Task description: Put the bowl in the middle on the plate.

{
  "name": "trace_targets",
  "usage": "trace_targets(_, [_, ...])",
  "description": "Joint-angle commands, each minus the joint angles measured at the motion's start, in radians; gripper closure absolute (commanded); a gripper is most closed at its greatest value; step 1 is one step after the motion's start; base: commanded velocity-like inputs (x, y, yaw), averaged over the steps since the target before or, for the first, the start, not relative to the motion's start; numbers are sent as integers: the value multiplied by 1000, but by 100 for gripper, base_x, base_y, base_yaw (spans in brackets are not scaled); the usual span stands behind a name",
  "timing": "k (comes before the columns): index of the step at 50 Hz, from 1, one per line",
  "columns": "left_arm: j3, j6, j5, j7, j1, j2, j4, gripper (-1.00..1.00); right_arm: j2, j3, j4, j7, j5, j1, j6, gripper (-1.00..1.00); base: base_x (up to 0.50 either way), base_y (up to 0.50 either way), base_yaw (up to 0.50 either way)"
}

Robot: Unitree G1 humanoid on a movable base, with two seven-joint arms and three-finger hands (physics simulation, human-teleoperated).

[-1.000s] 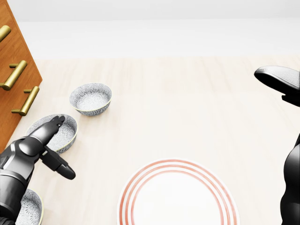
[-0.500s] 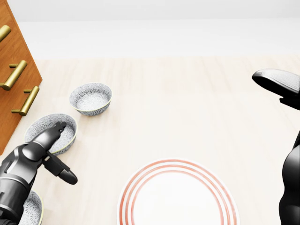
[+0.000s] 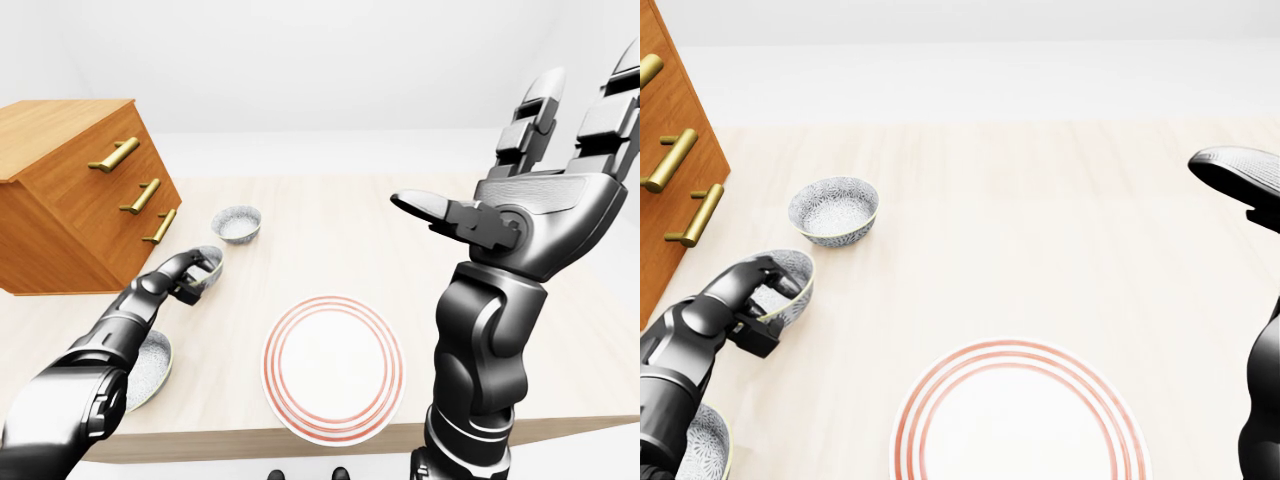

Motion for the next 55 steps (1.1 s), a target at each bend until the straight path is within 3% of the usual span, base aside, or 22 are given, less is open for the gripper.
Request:
trace_targets(1, [-3, 0, -29, -30, 15, -14, 23, 100, -2, -1, -5, -3, 4, 0, 0, -100, 0, 0, 0])
trace_targets(28, [-6, 0, -34, -30, 21, -13, 20, 100, -4, -2, -7, -8, 8, -2, 0, -100, 0, 0, 0])
trace_targets(31, [-33, 0, -7, -93, 39, -17, -103, 100, 1, 3, -19, -11, 17, 2, 0, -100, 0, 0, 0])
trace_targets(55, [-25, 0, 18, -114, 57, -16, -122, 100, 2, 7, -15, -9, 13, 3, 0, -100, 0, 0, 0])
